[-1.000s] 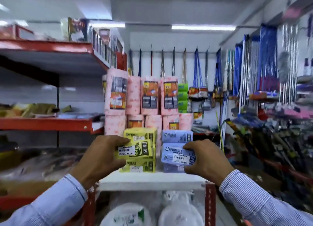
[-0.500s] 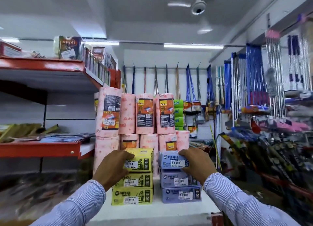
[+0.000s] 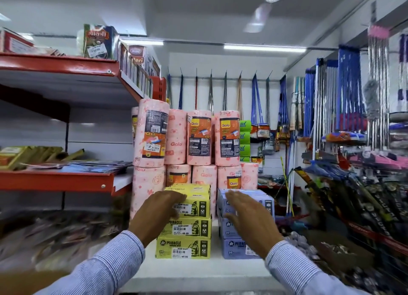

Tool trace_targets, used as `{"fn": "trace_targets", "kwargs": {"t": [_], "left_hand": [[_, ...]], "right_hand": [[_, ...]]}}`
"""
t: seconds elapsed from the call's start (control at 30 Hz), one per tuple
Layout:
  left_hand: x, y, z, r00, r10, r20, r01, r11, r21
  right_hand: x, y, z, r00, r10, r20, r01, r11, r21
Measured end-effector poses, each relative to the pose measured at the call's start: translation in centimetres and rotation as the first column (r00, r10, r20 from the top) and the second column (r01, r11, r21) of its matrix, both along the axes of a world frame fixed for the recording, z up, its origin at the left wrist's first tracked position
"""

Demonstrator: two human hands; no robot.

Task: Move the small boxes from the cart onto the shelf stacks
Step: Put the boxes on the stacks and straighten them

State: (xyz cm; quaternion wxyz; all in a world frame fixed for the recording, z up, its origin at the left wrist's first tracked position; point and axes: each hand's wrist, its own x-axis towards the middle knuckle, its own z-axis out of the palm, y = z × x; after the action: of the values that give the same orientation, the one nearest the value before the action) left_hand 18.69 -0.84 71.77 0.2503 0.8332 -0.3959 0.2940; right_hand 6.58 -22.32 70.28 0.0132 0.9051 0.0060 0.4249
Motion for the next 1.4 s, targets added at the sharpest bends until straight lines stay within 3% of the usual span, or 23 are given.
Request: {"fn": "trace_targets", "kwargs": {"t": [0.13,0.53,0.63,0.77,0.9,1.1,1.4], "left_hand": [[-0.2,0.2,-0.7,0.998,-0.043,0.047,0.044,0.999,-0.023],[0.8,0.3,-1.9,0.974,-0.102,0.202,0.114,0.992,-0.051],[1.3,0.9,-3.2,0.953,-0.016,0.301,0.027,0.999,-0.033],[1.7,1.5,-4.2,0.978,-0.003,0.207,0.026,0.994,-0.110],[1.9,1.3,-4.6,0.960,0.016,0.279,-0.005,0.999,-0.040],[2.7,1.3,-6.7,0.879,0.161,0.448,-0.237,0.964,0.118],[-2.0,-4.6,-4.7,0.858,0.028,0.513,-0.115,0.984,0.139]], "right_hand": [[3.6,3.6,-2.6,0.996,0.057,0.066,-0.045,0.986,-0.163],[7.1,5.2,-3.5,1.000,0.020,0.024,-0.016,0.988,-0.156],[7.1,5.1,-3.4,1.000,-0.008,0.026,0.013,0.984,-0.177],[7.2,5.1,-3.5,0.999,-0.020,0.042,0.027,0.983,-0.182],[7.4,5.2,-3.8,0.999,-0.025,0.047,0.033,0.984,-0.174],[7.2,5.3,-4.8,0.998,-0.009,0.057,0.020,0.980,-0.200],[2.1,-0.8,-5.3,0.993,-0.073,0.089,0.082,0.991,-0.104]]}}
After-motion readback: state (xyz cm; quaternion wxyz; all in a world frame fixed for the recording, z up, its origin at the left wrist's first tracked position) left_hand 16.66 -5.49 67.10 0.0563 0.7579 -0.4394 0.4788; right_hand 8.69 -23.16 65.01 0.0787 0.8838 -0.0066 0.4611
